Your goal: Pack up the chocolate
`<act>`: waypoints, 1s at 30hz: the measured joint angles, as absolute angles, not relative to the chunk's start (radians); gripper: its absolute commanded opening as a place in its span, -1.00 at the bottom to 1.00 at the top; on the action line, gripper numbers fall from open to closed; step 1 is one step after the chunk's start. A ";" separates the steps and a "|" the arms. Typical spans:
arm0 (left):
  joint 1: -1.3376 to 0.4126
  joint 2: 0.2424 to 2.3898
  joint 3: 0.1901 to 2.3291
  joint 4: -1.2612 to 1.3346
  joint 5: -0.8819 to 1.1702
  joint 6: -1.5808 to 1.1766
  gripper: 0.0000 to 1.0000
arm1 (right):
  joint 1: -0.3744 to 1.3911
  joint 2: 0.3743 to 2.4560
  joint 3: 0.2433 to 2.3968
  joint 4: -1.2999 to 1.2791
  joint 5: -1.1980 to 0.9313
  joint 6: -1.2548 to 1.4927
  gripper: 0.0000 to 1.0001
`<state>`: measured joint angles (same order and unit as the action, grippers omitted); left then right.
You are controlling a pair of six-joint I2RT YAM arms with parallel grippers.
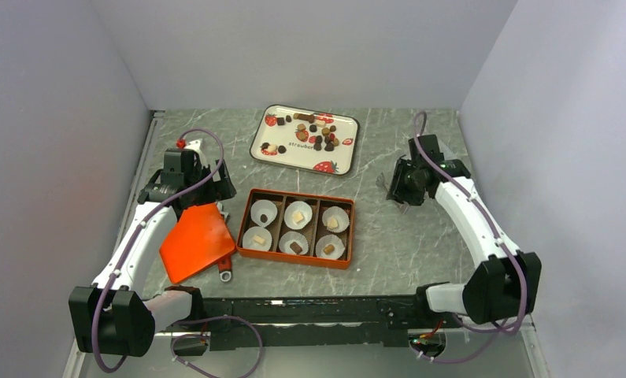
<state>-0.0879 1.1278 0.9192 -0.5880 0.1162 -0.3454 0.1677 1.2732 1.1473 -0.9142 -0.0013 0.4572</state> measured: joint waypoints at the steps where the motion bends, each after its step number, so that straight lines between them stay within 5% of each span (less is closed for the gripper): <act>1: -0.088 1.128 0.919 -0.588 0.117 -0.345 0.98 | 0.168 1.289 1.125 -0.886 -0.009 0.466 -0.10; 18: -0.082 1.239 0.928 -0.613 0.032 -0.417 0.98 | 0.249 1.482 0.935 -0.571 0.100 0.534 0.07; 26: -0.070 1.384 1.017 -0.649 -0.027 -0.461 0.99 | 0.250 1.576 0.905 -0.508 0.091 0.535 0.49; 30: -0.070 1.472 1.066 -0.651 -0.067 -0.482 0.76 | 0.250 1.602 0.903 -0.476 0.079 0.535 0.67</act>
